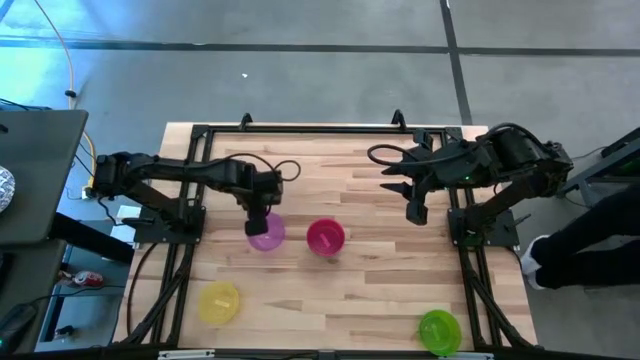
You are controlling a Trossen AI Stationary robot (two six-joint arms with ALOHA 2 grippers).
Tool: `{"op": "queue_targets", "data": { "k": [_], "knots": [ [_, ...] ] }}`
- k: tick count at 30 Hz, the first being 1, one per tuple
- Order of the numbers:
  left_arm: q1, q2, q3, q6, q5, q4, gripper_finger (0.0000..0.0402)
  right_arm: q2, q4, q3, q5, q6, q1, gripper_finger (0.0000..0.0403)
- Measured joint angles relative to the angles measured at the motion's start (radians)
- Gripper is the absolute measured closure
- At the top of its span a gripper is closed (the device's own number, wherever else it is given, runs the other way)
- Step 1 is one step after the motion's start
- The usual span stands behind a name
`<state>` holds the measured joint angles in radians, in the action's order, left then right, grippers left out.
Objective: Nest bowls inside each other
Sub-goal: Stack the violet bowl on top of the red bowl
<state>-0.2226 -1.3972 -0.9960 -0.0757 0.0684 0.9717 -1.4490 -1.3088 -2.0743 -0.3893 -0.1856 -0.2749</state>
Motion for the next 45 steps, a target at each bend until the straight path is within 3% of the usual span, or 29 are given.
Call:
{"op": "queue_targets", "data": {
  "k": [10,31,45],
  "knots": [
    [-0.015,-0.038,-0.159,-0.073,0.005,0.024,0.0402,0.000,-0.001,0.000,0.001,-0.019,0.000,0.0284],
    [0.003,-0.458,-0.630,0.042,0.063,0.112,0.0401,-0.001,-0.072,0.000,0.035,-0.102,-0.024,0.0284],
    [0.013,-0.633,-0.806,0.070,0.107,0.140,0.0401,0.031,-0.062,0.000,0.012,-0.105,-0.099,0.0284]
  ]
}}
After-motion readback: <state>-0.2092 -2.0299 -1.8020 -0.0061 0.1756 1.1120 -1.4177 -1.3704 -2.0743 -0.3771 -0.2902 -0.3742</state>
